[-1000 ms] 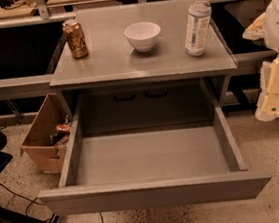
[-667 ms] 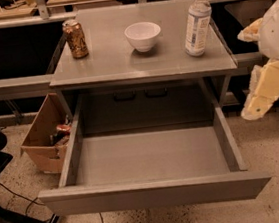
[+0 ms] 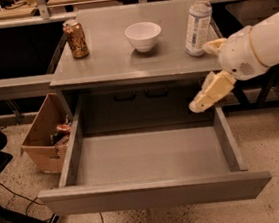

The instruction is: Place orange can into top drawer

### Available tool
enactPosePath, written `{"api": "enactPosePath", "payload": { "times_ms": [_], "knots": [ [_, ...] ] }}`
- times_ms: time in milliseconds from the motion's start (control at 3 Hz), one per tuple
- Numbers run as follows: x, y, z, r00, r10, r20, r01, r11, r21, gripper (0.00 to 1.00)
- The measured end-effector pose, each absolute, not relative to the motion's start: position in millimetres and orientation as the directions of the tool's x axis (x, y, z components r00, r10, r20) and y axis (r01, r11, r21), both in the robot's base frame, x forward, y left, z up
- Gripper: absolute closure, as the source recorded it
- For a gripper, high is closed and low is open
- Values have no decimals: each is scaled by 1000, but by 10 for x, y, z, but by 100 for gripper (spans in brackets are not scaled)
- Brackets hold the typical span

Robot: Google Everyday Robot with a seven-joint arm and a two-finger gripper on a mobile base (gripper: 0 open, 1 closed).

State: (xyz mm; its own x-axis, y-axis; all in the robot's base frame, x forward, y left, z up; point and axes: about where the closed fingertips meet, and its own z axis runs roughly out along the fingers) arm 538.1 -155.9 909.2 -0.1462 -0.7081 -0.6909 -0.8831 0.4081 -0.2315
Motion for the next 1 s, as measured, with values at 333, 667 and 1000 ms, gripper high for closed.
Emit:
{"api": "enactPosePath", "payload": {
  "times_ms": [333,667,1000],
  "knots": [
    [5705,-1016,9004,-212,-428,-879,-838,543,-62,0],
    [5788,-924,9025,-267,-319,-909,-756,654,-7,0],
    [5945,-999,9098,-247,-294,-923,-712,702,-33,0]
  ]
}}
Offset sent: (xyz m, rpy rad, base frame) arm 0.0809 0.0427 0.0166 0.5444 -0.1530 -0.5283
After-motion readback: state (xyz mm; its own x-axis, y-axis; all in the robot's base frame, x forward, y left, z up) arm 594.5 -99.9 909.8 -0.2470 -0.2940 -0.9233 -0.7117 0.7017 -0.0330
